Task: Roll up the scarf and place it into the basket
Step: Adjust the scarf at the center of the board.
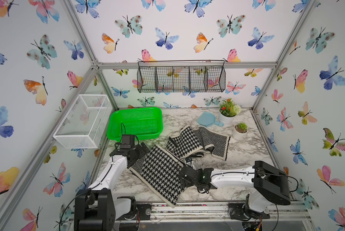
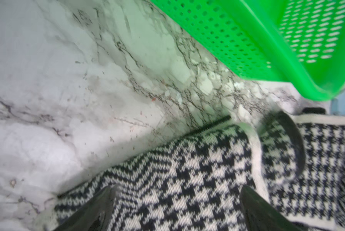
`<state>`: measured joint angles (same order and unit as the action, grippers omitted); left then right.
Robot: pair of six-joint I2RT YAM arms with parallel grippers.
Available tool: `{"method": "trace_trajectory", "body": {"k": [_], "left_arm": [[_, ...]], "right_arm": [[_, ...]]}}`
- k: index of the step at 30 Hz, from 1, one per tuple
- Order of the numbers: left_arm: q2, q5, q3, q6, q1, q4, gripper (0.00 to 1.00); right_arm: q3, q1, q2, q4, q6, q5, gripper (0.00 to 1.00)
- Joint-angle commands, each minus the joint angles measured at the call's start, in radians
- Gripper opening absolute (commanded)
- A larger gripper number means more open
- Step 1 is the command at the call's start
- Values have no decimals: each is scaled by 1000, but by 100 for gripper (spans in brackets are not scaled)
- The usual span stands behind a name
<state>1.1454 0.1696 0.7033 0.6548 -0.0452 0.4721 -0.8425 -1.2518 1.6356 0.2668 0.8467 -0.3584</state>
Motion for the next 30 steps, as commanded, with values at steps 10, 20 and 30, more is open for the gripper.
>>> {"method": "trace_trajectory", "body": {"k": [10,20,30], "left_arm": [[-190,248,-303,24,-13,-43,98],[161,91,-162,39,-1,-127,98],[412,-50,80,49,4,-152,99]], "right_arm": [[-56,78,67,107,-97,-60,98],[-50,77,106,67,-95,-9,98],[-115,34,161,30,-116,57,98]]}}
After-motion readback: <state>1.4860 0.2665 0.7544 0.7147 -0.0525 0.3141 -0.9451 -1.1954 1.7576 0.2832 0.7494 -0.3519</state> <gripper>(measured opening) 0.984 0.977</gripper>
